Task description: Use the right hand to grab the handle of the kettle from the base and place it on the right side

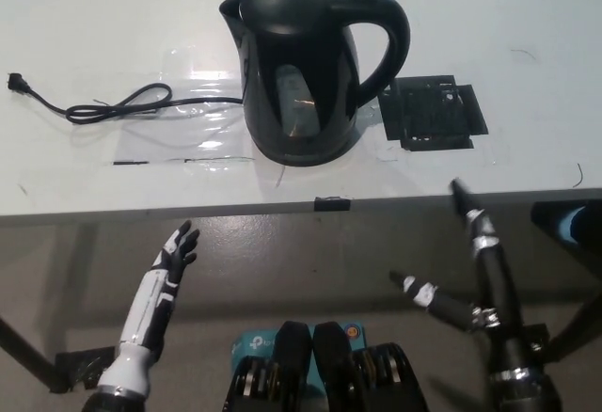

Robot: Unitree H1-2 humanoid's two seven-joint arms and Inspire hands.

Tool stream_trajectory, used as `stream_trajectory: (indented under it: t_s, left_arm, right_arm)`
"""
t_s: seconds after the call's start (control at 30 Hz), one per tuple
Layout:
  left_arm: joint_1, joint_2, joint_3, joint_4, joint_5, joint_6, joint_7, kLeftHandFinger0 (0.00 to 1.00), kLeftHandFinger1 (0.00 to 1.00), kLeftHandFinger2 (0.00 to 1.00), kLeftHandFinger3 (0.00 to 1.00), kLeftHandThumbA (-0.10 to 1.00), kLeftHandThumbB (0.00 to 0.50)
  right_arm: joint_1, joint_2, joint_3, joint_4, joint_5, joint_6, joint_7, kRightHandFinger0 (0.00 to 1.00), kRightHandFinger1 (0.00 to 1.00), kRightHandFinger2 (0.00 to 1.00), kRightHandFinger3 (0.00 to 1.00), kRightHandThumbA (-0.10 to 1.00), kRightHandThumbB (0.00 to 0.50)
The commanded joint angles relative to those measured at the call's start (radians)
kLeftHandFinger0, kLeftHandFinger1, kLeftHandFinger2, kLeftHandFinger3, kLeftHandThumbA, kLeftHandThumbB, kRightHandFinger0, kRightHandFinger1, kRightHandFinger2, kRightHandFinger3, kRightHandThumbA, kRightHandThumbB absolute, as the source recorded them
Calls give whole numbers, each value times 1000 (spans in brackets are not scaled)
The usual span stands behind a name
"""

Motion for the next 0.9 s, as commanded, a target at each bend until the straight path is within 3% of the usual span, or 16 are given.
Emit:
stream_trajectory:
  t_s: [0.0, 0.07, 0.2, 0.33, 0.53, 0.7, 0.87]
  left_arm:
    - [-28, 4, -12, -6, 13, -59, -14, 1000, 1000, 1000, 1000, 1000, 500]
    - [-25, 5, -15, -17, 25, -48, -10, 1000, 1000, 1000, 1000, 1000, 500]
    - [-26, 5, -17, -13, 31, -60, -6, 1000, 1000, 1000, 1000, 1000, 500]
    - [-28, 6, -17, -4, 29, -72, -9, 1000, 1000, 1000, 1000, 1000, 500]
    - [-30, 7, -18, -2, 35, -72, -8, 1000, 1000, 1000, 1000, 1000, 500]
    - [-23, 9, -21, -3, 45, -77, -3, 1000, 1000, 1000, 1000, 1000, 500]
    - [-19, 9, -24, -3, 48, -76, -8, 1000, 1000, 1000, 1000, 1000, 500]
  right_arm:
    - [-81, 24, -39, -71, -36, -70, -64, 1000, 1000, 1000, 1000, 979, 180]
    - [-131, 25, -56, -89, -51, -7, -64, 1000, 1000, 1000, 1000, 994, 173]
    - [-232, 15, -77, -93, -30, 112, -28, 1000, 1000, 1000, 1000, 1000, 214]
    - [-360, -1, -97, -14, -23, 164, -28, 1000, 1000, 1000, 1000, 963, 218]
    - [-530, -21, -109, 172, -47, 164, -64, 1000, 1000, 1000, 1000, 868, 171]
    - [-637, -30, -99, 335, -72, 177, -100, 1000, 1000, 1000, 1000, 819, 204]
    - [-722, -34, -98, 497, -70, 153, -135, 1000, 1000, 1000, 1000, 790, 200]
